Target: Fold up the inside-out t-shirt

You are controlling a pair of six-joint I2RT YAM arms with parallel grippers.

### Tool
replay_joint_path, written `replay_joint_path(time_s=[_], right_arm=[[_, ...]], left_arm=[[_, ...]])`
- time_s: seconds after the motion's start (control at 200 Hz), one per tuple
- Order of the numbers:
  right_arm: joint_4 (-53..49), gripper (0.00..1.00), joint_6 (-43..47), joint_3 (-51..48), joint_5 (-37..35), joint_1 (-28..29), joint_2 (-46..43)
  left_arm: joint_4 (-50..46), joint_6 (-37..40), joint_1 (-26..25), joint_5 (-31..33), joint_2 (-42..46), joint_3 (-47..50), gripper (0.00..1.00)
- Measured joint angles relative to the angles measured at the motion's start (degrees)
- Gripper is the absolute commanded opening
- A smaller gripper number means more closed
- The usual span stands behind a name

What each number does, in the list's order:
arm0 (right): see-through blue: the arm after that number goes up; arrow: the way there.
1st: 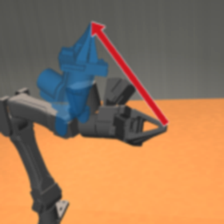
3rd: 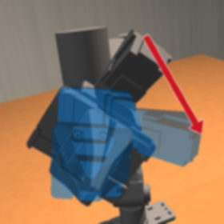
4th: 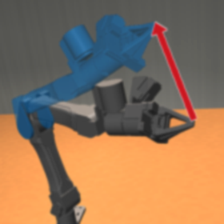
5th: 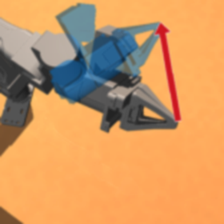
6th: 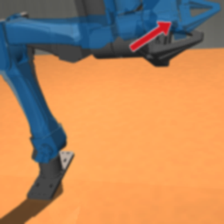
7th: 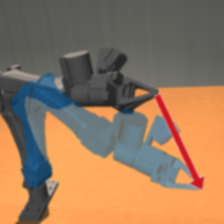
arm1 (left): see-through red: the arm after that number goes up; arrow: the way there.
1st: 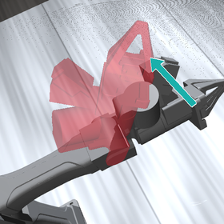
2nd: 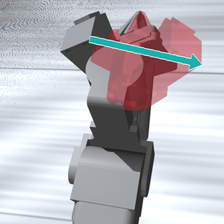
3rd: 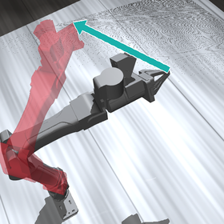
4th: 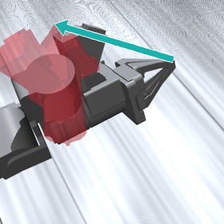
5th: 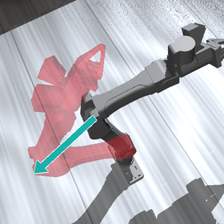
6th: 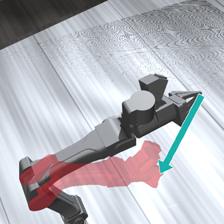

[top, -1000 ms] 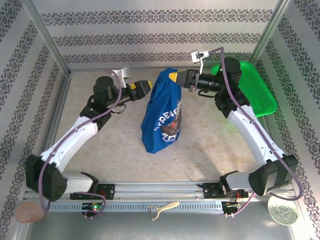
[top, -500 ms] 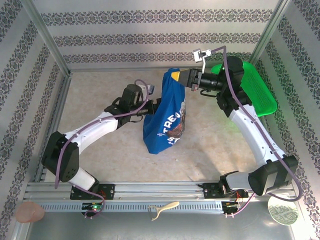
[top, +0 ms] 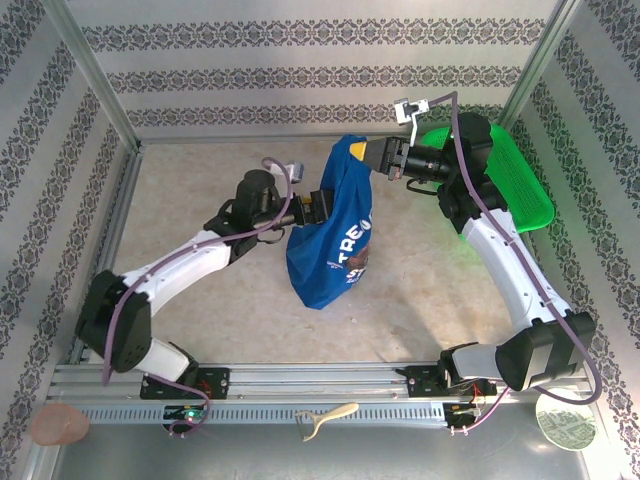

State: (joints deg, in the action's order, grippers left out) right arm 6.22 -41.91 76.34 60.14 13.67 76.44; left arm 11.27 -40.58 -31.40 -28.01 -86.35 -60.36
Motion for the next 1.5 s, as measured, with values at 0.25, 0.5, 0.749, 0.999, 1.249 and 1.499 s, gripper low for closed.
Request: replay_joint_path(time_s=[0.25,0.5,0.749,0.999,1.249,1.499], right_arm=[[-0.4,0.00,-0.2,0.3,0.0,-0.7,-0.5],[2.5,0.00,-0.6,-10.5,-3.2,-5.4,-6.1],[0.7,0.49,2.1,-22.8,-19.1,-6.0,-0.7],[-11.8,0.79,8.6,-23.6,-32.6,-1.4,-0.9],[-14.3,0.95,17.9,-21.8,-40.0,9.6,-14.9],[-15.6,0.96,27.1,-17.7,-39.2,10.5,-4.9]], left_arm=[[1.3,-0.8,0.0,-1.0,-10.8,-1.5,0.32],[2.1,-0.9,1.7,-3.0,-6.7,-3.2,0.00],[5.4,-3.4,7.9,-6.8,5.7,-1.9,0.00],[11.7,-7.8,8.8,-13.4,6.5,0.3,0.00],[13.5,-9.5,9.0,-18.2,6.0,1.1,0.00],[13.8,-9.7,9.0,-22.2,6.1,0.9,0.00]])
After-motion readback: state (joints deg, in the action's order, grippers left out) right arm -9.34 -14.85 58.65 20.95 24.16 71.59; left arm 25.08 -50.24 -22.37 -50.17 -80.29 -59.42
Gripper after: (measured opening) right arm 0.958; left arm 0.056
